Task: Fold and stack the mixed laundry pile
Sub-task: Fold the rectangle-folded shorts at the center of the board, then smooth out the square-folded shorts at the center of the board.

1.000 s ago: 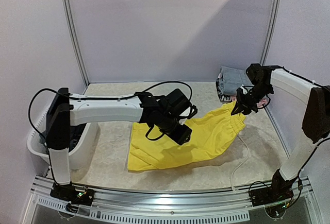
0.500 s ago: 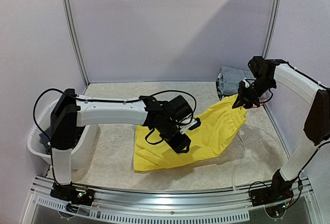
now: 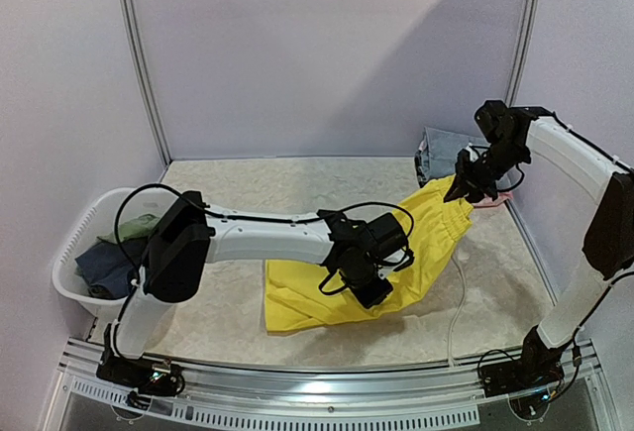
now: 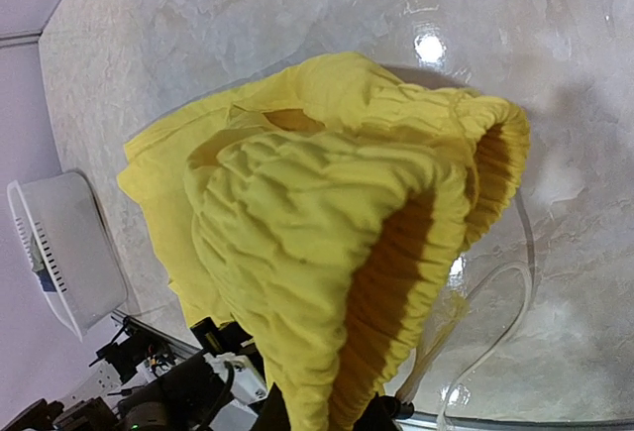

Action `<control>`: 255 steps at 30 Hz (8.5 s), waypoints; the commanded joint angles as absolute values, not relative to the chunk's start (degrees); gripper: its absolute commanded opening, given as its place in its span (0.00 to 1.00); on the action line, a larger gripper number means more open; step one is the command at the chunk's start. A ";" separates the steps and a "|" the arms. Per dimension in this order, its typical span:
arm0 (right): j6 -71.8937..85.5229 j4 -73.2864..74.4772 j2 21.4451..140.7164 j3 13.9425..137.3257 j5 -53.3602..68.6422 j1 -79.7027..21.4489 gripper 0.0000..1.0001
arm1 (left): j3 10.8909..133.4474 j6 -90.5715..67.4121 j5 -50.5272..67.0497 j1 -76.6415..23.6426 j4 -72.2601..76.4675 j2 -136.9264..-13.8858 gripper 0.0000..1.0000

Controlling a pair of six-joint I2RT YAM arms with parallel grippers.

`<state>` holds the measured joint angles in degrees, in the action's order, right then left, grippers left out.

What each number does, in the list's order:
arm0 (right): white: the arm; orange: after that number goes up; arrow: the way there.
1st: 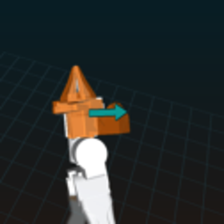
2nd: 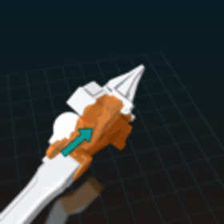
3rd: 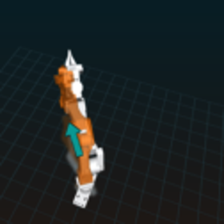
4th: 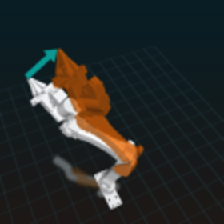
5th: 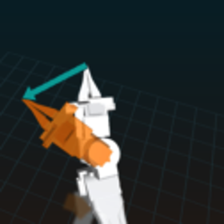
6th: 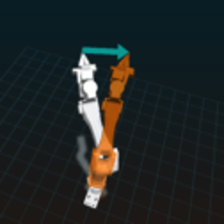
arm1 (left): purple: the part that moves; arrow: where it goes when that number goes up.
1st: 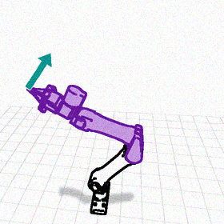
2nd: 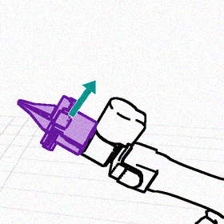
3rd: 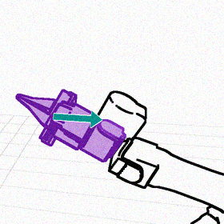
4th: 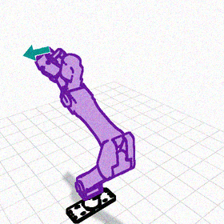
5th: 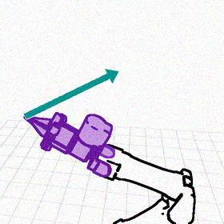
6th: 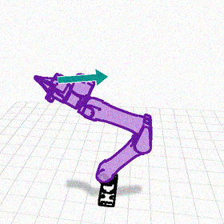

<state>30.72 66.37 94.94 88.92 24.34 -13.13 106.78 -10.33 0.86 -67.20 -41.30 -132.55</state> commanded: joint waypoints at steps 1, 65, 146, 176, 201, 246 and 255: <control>34.65 67.15 94.61 92.31 27.49 -13.69 0.00 | 109.14 -10.57 -3.70 -68.12 -43.65 -135.80 0.25; 51.44 54.67 123.79 118.60 27.68 -43.53 0.00 | 54.46 -30.33 1.39 -43.15 -31.53 -102.46 0.46; 21.78 42.11 119.31 86.02 41.39 -42.15 0.74 | 65.93 -30.01 -6.16 -40.33 -37.66 -101.90 0.40; 24.95 40.29 101.80 76.87 25.65 -35.74 0.99 | 65.95 -24.49 -20.26 -47.04 -43.53 -85.45 0.68; 17.86 38.83 106.84 70.45 37.48 -44.46 0.49 | 66.13 -26.90 -17.60 -46.87 -40.78 -95.23 0.52; 22.55 40.21 94.82 59.44 27.54 -46.53 0.56 | 64.44 -26.15 -14.45 -41.54 -38.28 -96.08 0.39; 24.39 34.89 94.58 64.91 34.63 -34.93 0.99 | 65.08 -19.86 -9.83 -51.74 -42.05 -90.96 0.42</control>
<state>23.70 37.21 92.99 61.58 30.68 -39.22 65.32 -22.92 -11.86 -47.88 -38.33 -91.29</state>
